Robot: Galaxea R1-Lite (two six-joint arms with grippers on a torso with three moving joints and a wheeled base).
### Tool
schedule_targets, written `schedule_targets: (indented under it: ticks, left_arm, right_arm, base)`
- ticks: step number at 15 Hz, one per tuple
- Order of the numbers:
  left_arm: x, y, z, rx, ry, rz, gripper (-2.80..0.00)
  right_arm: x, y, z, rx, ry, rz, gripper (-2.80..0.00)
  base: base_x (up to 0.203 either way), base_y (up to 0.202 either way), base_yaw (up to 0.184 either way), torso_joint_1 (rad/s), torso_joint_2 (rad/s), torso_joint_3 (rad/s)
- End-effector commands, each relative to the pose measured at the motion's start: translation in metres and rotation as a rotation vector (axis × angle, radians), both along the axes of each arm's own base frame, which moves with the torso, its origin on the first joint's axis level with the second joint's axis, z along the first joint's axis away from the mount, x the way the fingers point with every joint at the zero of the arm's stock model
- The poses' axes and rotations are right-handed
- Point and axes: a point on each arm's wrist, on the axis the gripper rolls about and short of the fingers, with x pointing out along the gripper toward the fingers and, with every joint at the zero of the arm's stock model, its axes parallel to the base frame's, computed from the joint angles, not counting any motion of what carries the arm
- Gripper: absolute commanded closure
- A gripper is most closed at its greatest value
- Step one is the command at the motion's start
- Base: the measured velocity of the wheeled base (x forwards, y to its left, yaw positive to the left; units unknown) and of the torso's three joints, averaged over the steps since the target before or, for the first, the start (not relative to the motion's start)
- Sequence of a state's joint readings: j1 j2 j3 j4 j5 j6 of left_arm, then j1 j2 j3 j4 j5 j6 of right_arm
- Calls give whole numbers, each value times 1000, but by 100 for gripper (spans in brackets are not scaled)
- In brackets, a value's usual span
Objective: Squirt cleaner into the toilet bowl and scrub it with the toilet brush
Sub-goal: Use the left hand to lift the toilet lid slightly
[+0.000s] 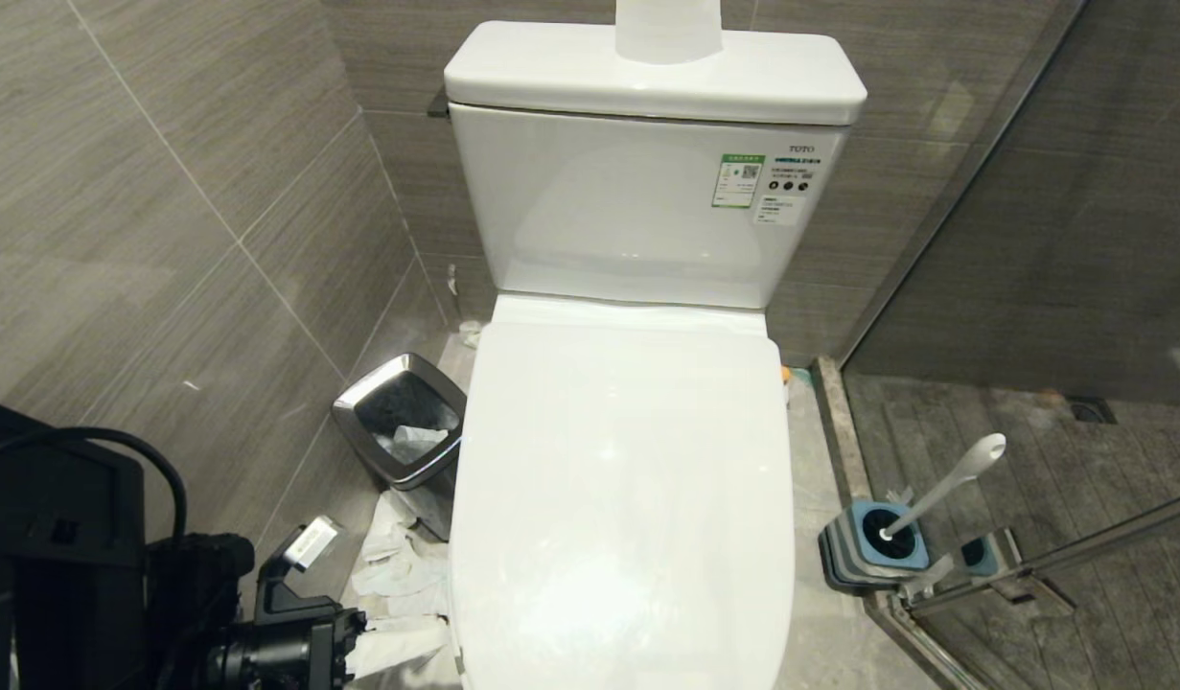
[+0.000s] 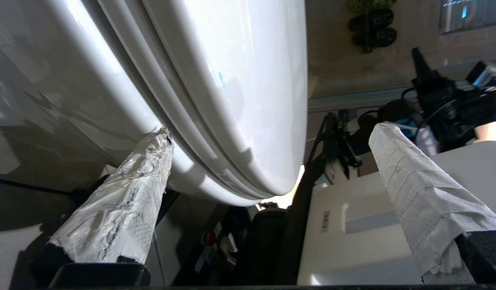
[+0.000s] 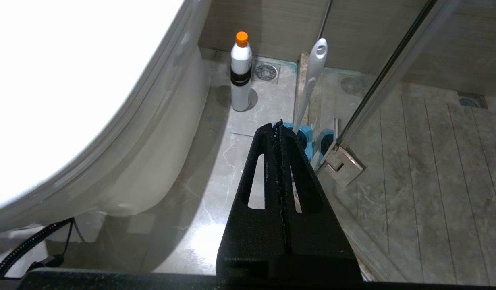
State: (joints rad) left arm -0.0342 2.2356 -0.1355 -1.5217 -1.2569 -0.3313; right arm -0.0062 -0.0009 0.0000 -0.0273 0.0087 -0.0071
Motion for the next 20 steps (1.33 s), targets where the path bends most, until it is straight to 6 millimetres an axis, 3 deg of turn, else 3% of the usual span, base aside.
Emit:
schedule_targets:
  ticks: [1,13,17,20]
  left_arm:
    - [0,-3,-5,5,6,-9,-280]
    - [-4,-22,-6,54,-25,-38,-280]
    - [-11,-25,-4,57,-10,-55,-280]
    - [-24,-26,7,28,-7,-103,-280]
  right_arm:
    - [1,0,-3,0,11,1,0]
    - [1,0,-3,0,11,1,0]
    - [1,0,-3,0,11,1,0]
    - [1,0,-3,0,11,1,0]
  base:
    - [0,0,0,0,0,0]
    - [0,0,0,0,0,0]
    - [0,0,0,0,0,0]
    - [0,0,0,0,0,0]
